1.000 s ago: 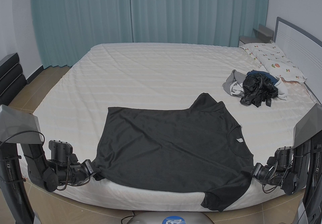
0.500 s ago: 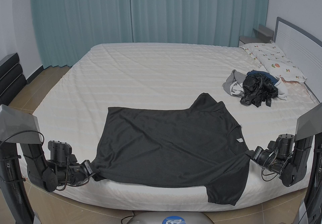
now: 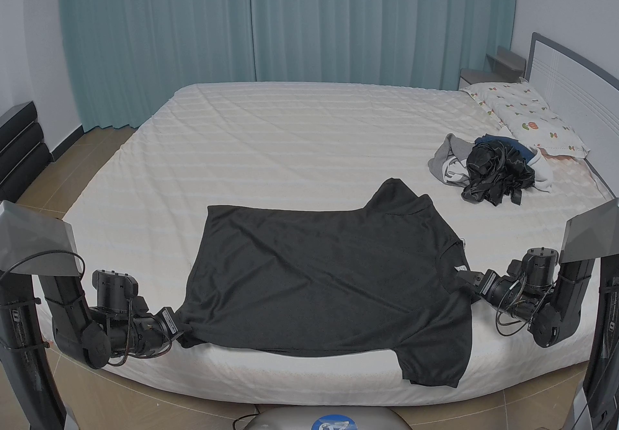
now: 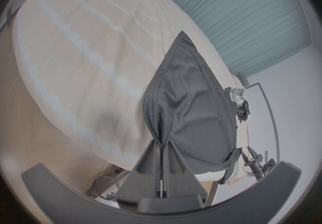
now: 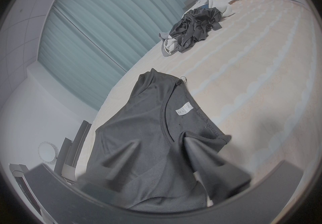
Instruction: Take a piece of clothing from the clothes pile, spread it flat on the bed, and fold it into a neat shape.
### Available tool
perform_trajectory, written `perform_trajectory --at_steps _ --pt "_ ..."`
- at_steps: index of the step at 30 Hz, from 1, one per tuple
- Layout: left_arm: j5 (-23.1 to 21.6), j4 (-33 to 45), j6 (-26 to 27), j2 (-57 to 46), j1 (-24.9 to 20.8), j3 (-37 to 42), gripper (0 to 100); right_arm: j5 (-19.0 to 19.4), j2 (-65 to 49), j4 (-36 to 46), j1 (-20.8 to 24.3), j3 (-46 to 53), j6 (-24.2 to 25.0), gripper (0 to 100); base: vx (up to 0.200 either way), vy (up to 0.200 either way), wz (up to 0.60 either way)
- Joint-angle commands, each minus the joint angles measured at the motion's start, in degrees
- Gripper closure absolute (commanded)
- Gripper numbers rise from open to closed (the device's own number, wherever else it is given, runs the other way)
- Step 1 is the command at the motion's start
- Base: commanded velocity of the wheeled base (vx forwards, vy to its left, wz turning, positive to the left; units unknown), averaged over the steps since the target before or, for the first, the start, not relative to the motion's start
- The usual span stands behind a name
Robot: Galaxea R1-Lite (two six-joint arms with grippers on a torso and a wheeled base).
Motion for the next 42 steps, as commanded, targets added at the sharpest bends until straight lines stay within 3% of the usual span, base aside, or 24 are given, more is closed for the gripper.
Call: perform_trajectory --at_steps 1,7,13,21,35,36,42 --pt "0.0 0.0 0.0 0.1 0.0 0.0 100 0.8 -2.6 -0.3 -1.2 7.4 -2.4 0 0.0 0.0 0.0" --pt "0.0 0.0 0.0 0.0 0.0 0.1 100 5.2 -3.5 -4.9 0.1 18.3 -5.2 0 0.0 0.0 0.0" --pt "0.0 0.0 0.0 0.0 0.0 0.1 100 10.3 -2.1 -4.7 0.6 22.1 -7.3 0 0.0 0.0 0.0" --pt "0.0 0.0 0.0 0.1 0.0 0.0 100 11.0 2.8 -4.9 1.3 20.7 -10.0 0 0.0 0.0 0.0" --pt "0.0 0.0 0.0 0.0 0.0 0.1 100 11.9 2.5 -4.8 1.2 17.0 -6.2 0 0.0 0.0 0.0" --pt "0.0 0.0 0.0 0.1 0.0 0.1 100 11.8 2.5 -4.8 1.3 17.1 -6.2 100 0.0 0.0 0.0" --pt "0.0 0.0 0.0 0.1 0.0 0.1 100 11.8 2.4 -4.8 0.7 18.3 -6.5 100 0.0 0.0 0.0"
